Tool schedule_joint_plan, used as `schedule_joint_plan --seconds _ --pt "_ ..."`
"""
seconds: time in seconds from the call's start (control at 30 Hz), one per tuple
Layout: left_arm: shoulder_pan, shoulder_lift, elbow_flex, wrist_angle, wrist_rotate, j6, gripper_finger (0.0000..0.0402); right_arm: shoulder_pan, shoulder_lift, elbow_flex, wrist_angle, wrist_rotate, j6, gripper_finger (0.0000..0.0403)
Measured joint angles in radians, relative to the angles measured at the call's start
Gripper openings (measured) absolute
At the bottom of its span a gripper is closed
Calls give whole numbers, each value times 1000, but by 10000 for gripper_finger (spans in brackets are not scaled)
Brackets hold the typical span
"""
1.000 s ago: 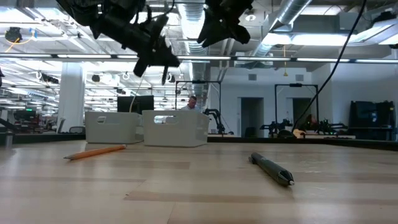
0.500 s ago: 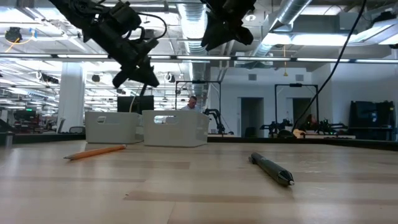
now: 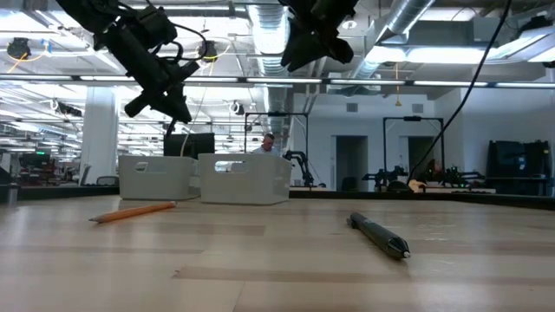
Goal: Sort pens & pencils
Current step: Put the top black pen into the left gray bin, then put the orange pencil into the right gray bin
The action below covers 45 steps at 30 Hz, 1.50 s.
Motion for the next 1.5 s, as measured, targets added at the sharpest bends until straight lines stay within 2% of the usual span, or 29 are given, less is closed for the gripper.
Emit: schedule_joint_plan --seconds 0.3,0.5,0.67,1.0,1.23,1.3,1.5 --pt "47 1 0 -76 -10 -68 44 3 0 0 3 0 0 112" --pt "61 2 0 -93 -47 -72 48 10 0 0 3 0 0 112" --pt "61 2 0 -110 -85 -79 49 17 0 0 4 0 1 112" --pt "60 2 -46 -151 -87 -79 48 43 0 0 4 0 1 112" --pt "60 2 -68 -135 -87 -55 21 42 0 0 3 0 1 112" --pt "60 2 -68 -111 -60 -31 14 42 0 0 3 0 1 112" --pt "60 -12 -68 -47 109 14 9 42 0 0 -4 0 1 112"
